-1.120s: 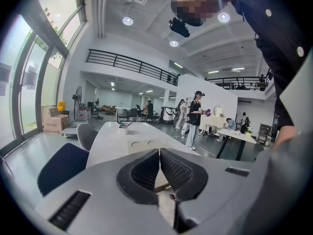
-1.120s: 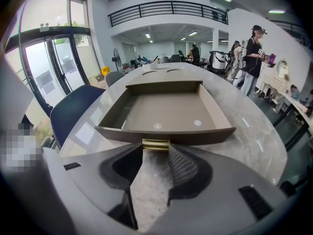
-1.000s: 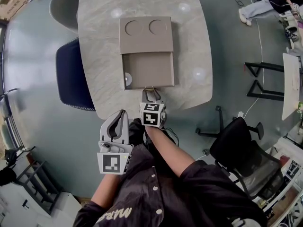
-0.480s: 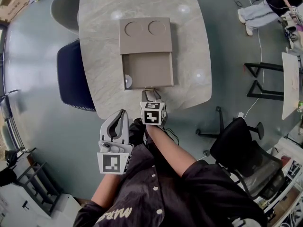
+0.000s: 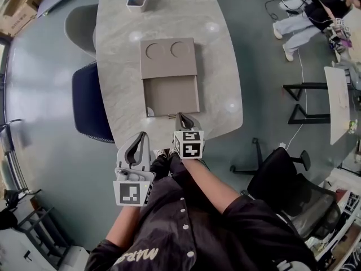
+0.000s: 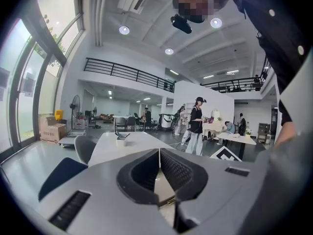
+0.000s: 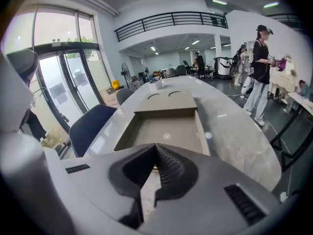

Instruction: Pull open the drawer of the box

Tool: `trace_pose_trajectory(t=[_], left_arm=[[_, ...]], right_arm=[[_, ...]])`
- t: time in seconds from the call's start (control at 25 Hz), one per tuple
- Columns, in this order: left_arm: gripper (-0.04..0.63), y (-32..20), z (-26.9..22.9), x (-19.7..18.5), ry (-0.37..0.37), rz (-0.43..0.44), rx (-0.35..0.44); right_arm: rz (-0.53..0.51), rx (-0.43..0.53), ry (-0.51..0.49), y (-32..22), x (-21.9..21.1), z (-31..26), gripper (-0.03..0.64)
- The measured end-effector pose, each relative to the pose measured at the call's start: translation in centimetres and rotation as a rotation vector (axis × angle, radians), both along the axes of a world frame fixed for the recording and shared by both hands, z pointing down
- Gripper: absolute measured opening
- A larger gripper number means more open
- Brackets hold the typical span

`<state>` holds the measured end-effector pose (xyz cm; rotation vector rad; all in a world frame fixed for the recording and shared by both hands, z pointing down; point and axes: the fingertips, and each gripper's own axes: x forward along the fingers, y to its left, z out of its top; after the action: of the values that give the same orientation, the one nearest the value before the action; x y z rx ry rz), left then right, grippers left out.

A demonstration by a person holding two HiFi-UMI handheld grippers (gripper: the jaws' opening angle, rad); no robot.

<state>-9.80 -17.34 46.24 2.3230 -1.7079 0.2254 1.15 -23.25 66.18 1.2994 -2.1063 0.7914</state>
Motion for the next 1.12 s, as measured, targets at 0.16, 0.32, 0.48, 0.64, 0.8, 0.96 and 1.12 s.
trace_pose_trajectory(t=[0.16,0.32,0.48,0.64,0.8,0.96,1.12], left_arm=[[0.017,-0.4,-1.5,0.2,-0.018,0.025,0.057],[0.017,-0.9,-3.0,0.2,-0.013,0.032,0.087],[0.017,-1.7,-4.6,-0.1,-0.013,0.03,0.129],[0.017,-2.5,-5.9,-0.2,-0.01,0.022,0.158],[0.017,-3.3,-6.9,0.1,0.009,0.035,0.181],[0.017,-4.1,-7.8,-0.1,0.009,0.021,0.206],[0.017,-4.8,-9.2,-0.3,0.011,0.012,0.238]], right_arm=[[-0.053,0.065,-0.046,-0.6,0.3,-3.5,-0.003],[-0.092,0.134,-0.102,-1.1,0.7,-7.9,-0.003],[-0.112,0.247,-0.119,-2.2,1.4,-12.7,-0.003],[-0.096,0.32,-0.151,-3.1,2.4,-16.1,-0.003],[-0.106,0.396,-0.232,-3.1,2.8,-20.0,-0.003],[-0.118,0.497,-0.279,-2.8,3.3,-23.7,-0.003],[-0.1,0.626,-0.301,-2.9,4.4,-26.8,-0.003]])
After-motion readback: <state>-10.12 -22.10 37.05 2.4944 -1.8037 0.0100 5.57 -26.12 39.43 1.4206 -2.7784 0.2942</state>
